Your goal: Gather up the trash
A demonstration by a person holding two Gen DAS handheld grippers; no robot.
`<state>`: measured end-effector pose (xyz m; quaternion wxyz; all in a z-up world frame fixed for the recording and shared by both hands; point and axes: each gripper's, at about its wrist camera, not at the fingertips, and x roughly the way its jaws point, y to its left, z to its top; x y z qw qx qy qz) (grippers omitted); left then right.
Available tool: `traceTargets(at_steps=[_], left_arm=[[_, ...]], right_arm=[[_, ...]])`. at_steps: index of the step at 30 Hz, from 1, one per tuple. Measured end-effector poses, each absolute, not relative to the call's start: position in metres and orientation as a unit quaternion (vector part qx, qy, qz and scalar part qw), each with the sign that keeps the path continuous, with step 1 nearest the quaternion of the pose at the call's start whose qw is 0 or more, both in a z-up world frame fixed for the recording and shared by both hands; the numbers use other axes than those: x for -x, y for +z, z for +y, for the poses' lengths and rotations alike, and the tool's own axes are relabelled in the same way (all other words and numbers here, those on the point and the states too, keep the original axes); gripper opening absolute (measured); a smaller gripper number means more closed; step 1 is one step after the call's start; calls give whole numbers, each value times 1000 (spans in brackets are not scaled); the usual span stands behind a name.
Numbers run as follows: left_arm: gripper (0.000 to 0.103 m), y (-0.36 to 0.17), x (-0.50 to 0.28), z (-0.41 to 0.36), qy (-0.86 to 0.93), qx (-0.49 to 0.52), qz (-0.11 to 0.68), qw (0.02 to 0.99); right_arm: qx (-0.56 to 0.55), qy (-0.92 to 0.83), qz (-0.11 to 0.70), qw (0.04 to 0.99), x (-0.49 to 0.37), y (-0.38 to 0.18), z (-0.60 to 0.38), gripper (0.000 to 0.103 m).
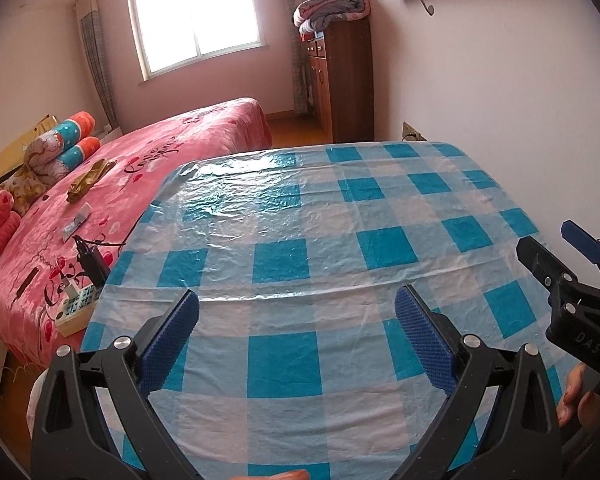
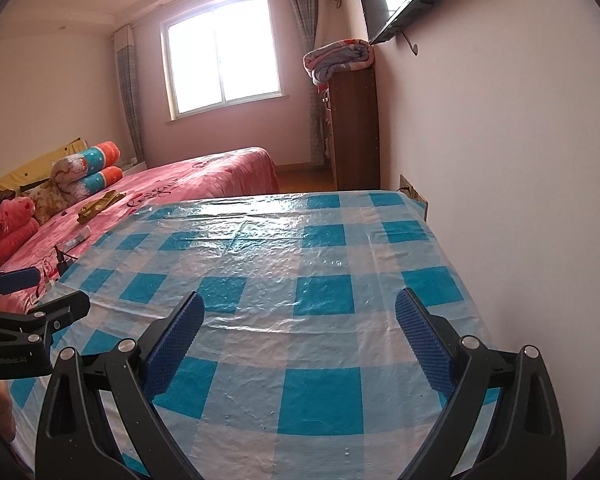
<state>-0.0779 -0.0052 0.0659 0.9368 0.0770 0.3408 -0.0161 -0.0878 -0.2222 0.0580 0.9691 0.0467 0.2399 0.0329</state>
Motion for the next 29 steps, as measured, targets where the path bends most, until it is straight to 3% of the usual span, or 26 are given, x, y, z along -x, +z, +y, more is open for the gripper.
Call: traceTargets(at_steps=[12,29], left_arm=[[99,56,71,-2,-30,-63,341,937],[99,-8,0,8,-23,-41,449,892]], right_arm=[[-46,45,261,963,79,50,-216,95],[-27,31,441,897,28,5,-201,97]])
